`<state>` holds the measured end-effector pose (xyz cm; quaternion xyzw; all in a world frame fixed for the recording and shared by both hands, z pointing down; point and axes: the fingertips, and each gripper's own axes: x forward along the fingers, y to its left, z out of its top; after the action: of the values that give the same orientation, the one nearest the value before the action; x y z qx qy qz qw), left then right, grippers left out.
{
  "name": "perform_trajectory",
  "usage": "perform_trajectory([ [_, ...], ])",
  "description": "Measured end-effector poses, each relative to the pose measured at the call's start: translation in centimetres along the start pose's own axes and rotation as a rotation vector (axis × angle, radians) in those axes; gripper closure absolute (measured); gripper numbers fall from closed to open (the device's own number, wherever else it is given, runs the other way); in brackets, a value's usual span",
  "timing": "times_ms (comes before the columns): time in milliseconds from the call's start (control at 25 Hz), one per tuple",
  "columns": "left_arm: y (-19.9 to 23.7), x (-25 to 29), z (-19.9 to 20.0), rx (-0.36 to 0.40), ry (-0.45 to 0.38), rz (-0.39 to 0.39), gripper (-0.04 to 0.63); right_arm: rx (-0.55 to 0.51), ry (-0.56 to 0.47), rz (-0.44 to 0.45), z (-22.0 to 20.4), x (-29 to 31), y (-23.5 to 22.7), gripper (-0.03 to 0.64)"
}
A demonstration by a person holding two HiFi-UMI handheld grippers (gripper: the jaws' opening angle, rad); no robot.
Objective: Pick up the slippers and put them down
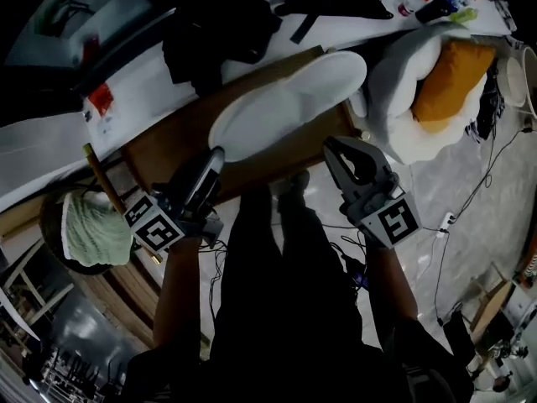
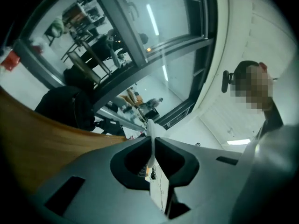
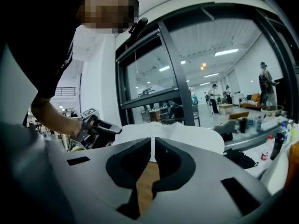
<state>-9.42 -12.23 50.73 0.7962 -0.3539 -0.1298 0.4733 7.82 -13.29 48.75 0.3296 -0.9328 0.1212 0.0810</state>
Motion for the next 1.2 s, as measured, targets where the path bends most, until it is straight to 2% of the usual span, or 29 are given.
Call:
perform_trajectory([
  [320,6.3,-1.2,-7.7,-0.112,0.061,0.084,0.563,0.07,0.063,0.039,-8.1,0.4,-0.1,0.591],
  [520,9.3,-1.9,-10.1,-0.127,0.095,0.138,0.561,0.13,0.104,0.067,-11.9,0.7,1.1,0.591],
  [640,10.8,-1.8,-10.7,-0.109,0.117,0.172,0.561,0.15,0.125,0.076,-13.5,0.6,1.3,0.591],
  [720,11.8,-1.8,-11.1,-0.056,0.149,0.213,0.561,0.158,0.136,0.074,-14.3,0.5,1.2,0.591],
  [1000,14.7,-2.3,-12.6,0.247,0.349,0.444,0.551,0.176,0.147,0.091,-15.4,0.6,1.5,0.591],
  [1120,15.5,-2.0,-13.1,0.332,0.399,0.506,0.532,0.185,0.145,0.093,-15.3,0.6,1.3,0.591],
  [1200,15.9,-1.7,-13.3,0.363,0.418,0.531,0.523,0.19,0.144,0.091,-15.3,0.5,1.1,0.591],
])
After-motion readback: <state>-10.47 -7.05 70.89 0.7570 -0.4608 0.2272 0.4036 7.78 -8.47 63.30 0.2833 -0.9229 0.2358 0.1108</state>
